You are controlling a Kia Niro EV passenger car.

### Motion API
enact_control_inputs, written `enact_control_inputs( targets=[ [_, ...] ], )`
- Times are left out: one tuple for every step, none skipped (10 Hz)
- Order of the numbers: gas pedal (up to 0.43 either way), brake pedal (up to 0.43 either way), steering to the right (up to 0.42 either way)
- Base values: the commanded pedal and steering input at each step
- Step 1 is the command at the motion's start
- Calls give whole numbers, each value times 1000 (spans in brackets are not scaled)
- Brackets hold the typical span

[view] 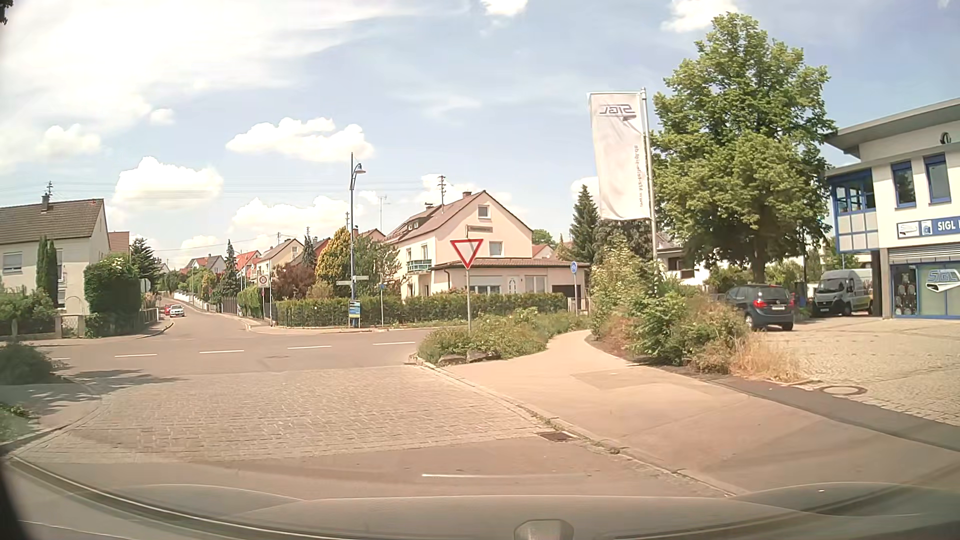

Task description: Follow the waypoints while adhering to traffic rules and regulations

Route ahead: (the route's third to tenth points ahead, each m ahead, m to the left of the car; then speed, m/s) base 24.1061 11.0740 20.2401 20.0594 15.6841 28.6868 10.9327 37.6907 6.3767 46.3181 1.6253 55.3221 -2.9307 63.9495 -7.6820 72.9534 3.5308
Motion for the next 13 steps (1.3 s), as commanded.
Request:
enact_control_inputs(
  targets=[
    [59,0,-95],
    [59,0,-103],
    [47,0,-112],
    [47,0,-121],
    [39,0,-130],
    [28,0,-144],
    [8,0,-156],
    [8,0,-163],
    [0,0,-171],
    [0,0,-177],
    [0,0,-178],
    [0,0,-175],
    [0,0,-175]
  ],
)
